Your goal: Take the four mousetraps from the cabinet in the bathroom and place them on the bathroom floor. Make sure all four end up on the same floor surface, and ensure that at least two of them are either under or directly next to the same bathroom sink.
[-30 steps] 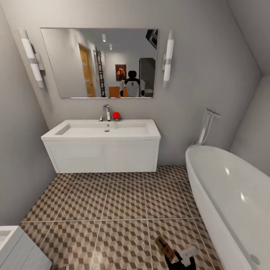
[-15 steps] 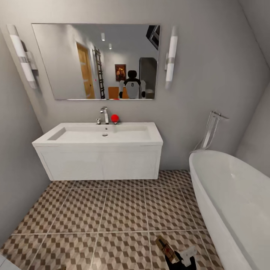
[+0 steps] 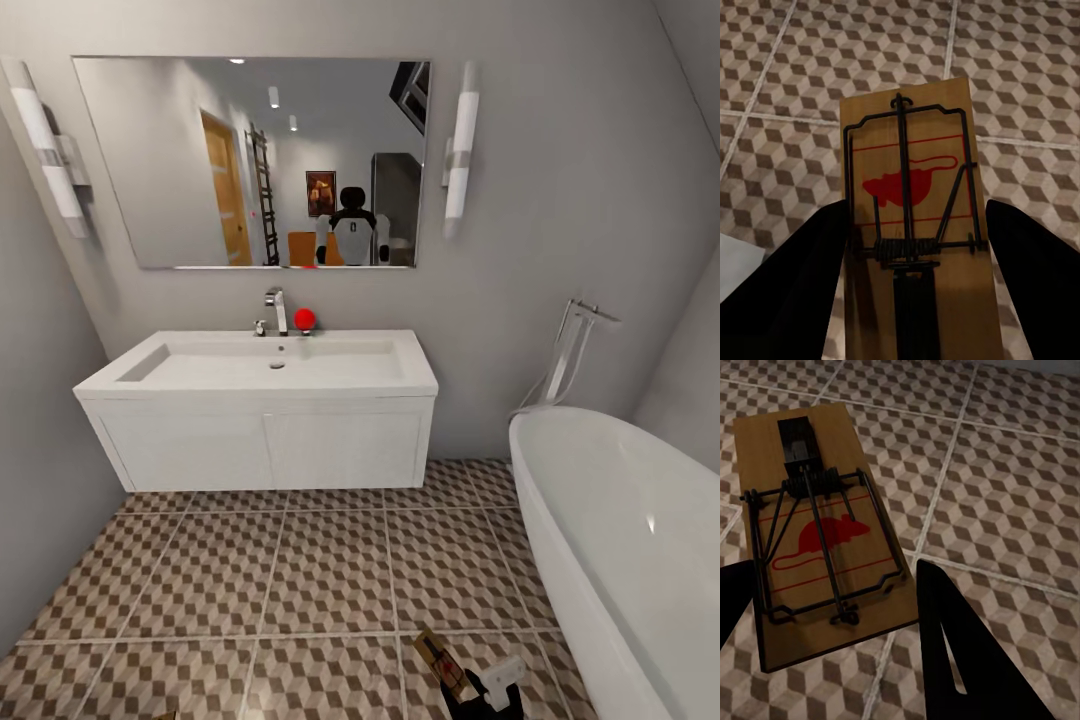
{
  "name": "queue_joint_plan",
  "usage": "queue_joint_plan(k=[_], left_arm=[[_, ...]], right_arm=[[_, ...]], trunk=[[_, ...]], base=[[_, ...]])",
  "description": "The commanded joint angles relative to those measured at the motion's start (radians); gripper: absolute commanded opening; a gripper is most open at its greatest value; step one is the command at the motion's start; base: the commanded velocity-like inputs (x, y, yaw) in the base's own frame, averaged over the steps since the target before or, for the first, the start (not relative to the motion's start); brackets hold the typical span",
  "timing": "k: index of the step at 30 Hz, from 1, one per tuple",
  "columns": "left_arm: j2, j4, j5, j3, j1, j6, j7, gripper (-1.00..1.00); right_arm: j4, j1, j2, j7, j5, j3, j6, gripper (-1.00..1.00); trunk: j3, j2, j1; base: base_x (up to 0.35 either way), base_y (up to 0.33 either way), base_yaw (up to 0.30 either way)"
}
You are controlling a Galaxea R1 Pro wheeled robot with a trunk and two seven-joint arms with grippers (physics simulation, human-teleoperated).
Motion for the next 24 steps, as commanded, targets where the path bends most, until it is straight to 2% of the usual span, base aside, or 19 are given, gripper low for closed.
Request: queue_joint_plan(k=[1, 24], left_arm=[[-0.001, 0.003, 0.011, -0.004, -0.001, -0.003, -0.011, -1.0], [-0.001, 0.003, 0.011, -0.004, -0.001, -0.003, -0.011, -1.0]], right_arm=[[0.0, -0.001, 0.0, 0.008, 0.0, -0.003, -0.002, -1.0], [0.0, -0.001, 0.007, 0.008, 0.0, -0.003, -0.004, -1.0]], trunk=[[-0.001, -0.001, 0.0], [-0.001, -0.001, 0.0]], base=[[0.005, 0.0, 0.0], [0.0, 0.0, 0.01]])
